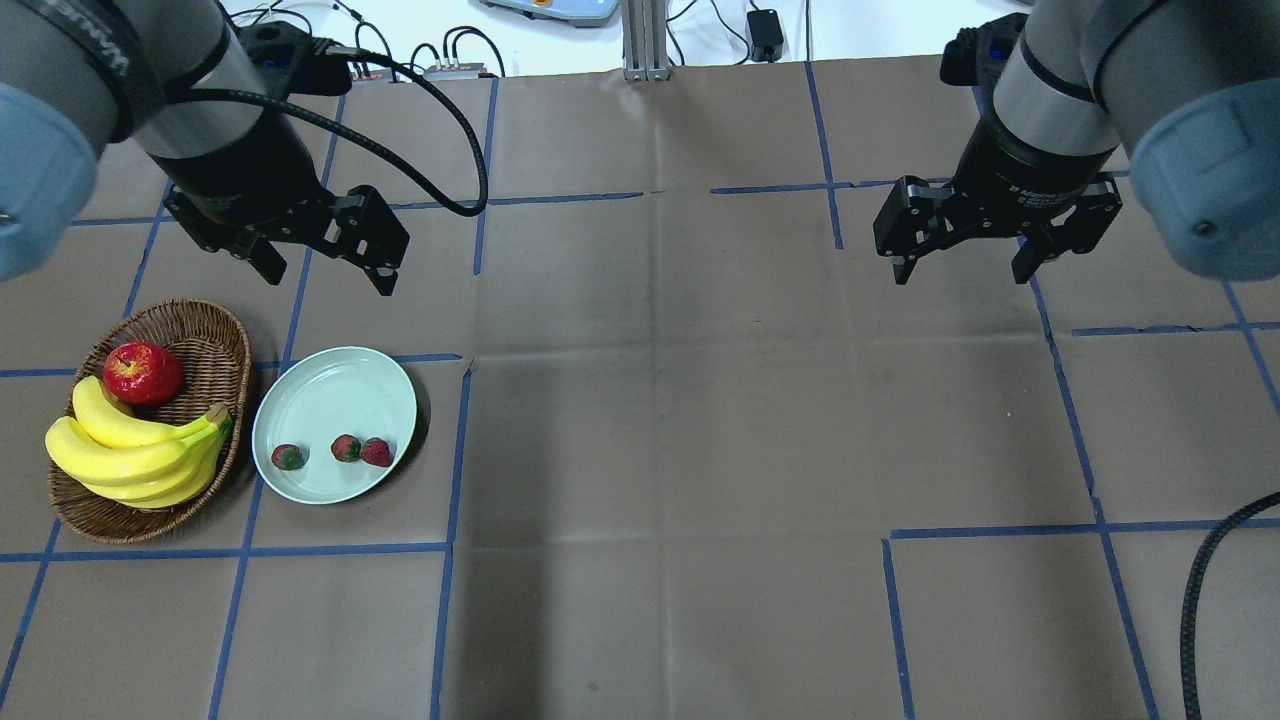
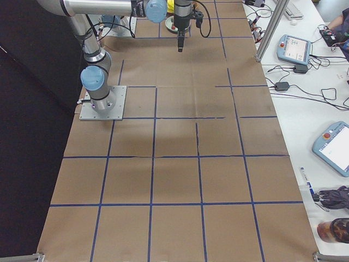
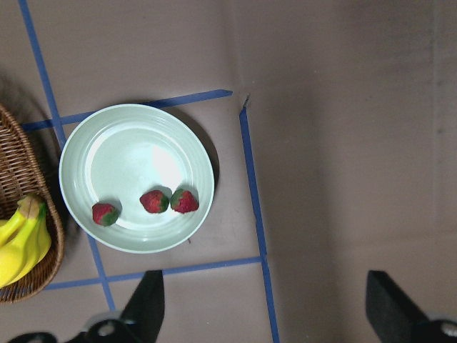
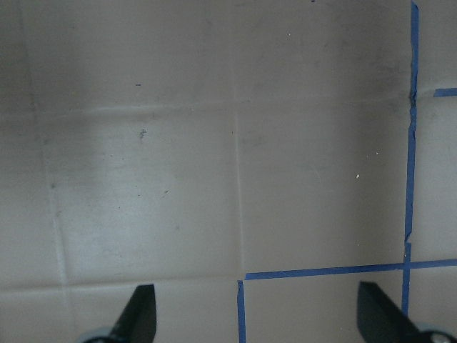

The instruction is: Collect all strawberries into plate

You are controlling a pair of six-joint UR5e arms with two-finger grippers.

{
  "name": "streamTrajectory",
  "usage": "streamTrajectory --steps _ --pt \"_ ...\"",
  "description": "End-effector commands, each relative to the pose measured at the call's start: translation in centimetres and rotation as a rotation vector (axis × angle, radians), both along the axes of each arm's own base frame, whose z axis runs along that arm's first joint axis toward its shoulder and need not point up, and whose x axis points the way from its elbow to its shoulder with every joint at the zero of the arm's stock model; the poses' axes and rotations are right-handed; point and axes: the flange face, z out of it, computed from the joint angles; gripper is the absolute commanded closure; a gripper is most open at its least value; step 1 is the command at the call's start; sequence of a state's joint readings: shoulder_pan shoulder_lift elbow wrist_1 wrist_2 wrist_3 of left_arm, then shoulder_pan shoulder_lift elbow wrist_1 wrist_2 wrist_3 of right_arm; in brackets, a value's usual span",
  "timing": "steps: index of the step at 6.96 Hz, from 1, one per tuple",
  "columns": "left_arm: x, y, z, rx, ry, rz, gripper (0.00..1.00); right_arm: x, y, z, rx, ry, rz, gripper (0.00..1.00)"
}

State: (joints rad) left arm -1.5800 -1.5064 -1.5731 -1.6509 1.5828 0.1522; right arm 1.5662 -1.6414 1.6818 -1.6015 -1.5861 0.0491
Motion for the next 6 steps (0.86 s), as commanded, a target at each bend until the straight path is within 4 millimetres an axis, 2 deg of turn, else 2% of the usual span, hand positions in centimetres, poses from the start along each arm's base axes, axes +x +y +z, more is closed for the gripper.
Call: streamTrajectory --steps 1,2,3,4,5,6 --pt "-0.2 3.2 3.4 -0.016 0.008 -0.012 0.00 0.0 0.0 0.0 0.000 0.000 0.000 0.00" --pt "-0.3 4.6 3.7 -0.025 0.014 -0.010 0.00 0.0 0.0 0.0 0.000 0.000 0.000 0.00" --pt "-0.3 5.0 4.1 -0.035 0.014 0.000 0.00 0.0 0.0 0.0 0.000 0.000 0.000 0.00" --pt "-0.2 3.6 1.9 0.017 0.006 -0.004 0.00 0.0 0.0 0.0 0.000 0.000 0.000 0.00" --pt "-0.2 3.3 3.1 -0.010 0.008 -0.003 0.00 0.0 0.0 0.0 0.000 0.000 0.000 0.00" --pt "-0.1 5.4 3.1 0.008 -0.002 -0.003 0.00 0.0 0.0 0.0 0.000 0.000 0.000 0.00"
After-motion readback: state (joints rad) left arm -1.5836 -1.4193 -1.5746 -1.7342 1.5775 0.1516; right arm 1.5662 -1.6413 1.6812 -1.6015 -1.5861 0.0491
